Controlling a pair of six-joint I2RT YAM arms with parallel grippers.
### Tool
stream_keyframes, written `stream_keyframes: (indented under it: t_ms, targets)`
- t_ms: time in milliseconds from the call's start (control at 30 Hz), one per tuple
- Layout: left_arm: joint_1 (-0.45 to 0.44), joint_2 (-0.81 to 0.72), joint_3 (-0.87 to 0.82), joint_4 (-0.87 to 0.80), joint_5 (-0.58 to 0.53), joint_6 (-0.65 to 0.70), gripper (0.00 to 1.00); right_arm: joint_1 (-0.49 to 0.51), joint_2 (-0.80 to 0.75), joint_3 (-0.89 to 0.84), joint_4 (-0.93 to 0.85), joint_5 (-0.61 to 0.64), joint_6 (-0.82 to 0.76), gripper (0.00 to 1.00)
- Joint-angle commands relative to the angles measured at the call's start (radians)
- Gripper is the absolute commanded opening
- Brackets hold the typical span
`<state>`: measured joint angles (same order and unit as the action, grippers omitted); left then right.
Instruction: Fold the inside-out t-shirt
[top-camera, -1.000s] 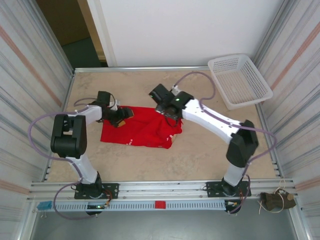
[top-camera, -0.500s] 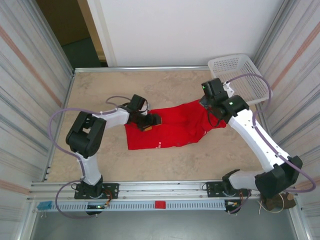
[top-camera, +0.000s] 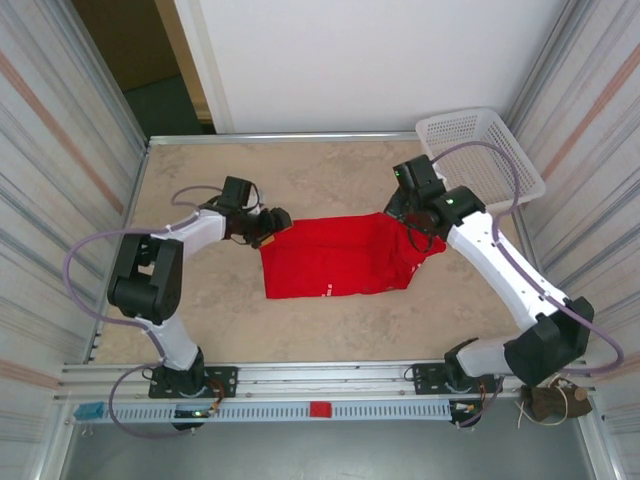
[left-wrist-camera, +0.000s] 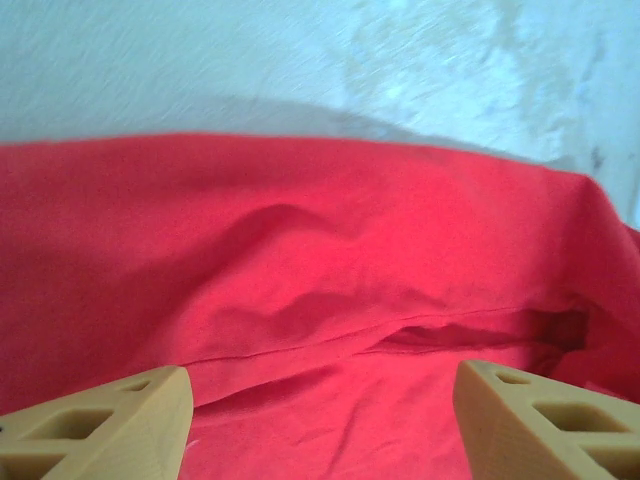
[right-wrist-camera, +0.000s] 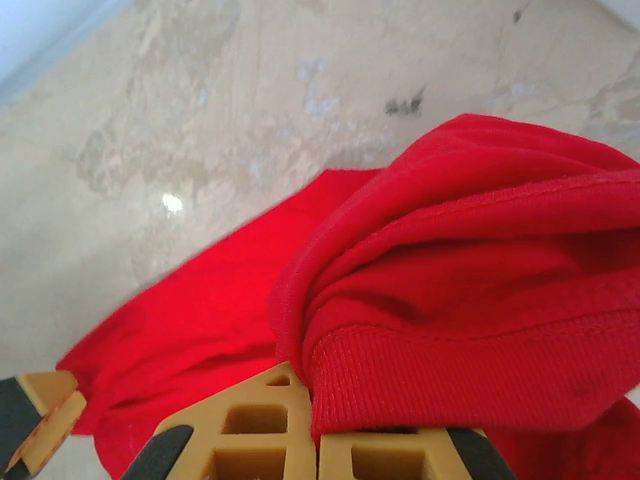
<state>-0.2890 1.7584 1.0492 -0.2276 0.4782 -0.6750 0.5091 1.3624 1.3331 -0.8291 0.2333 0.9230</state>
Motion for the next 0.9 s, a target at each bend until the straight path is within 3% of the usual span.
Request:
stream_keyframes:
  t_ms: [0, 433, 867]
  targets:
    - [-0.012, 0.051, -0.031, 0.006, 0.029, 0.032, 0.70, 0.043, 0.035, 0.067, 0.026, -0.011, -0.036, 0.00]
    - [-0.012, 0.101, -0.081, 0.053, 0.018, 0.034, 0.70, 0.311, 0.285, 0.238, 0.046, 0.046, 0.052, 0.00]
    - [-0.011, 0.112, -0.091, 0.062, 0.019, 0.033, 0.70, 0.449, 0.553, 0.387, 0.131, -0.019, 0.112, 0.00]
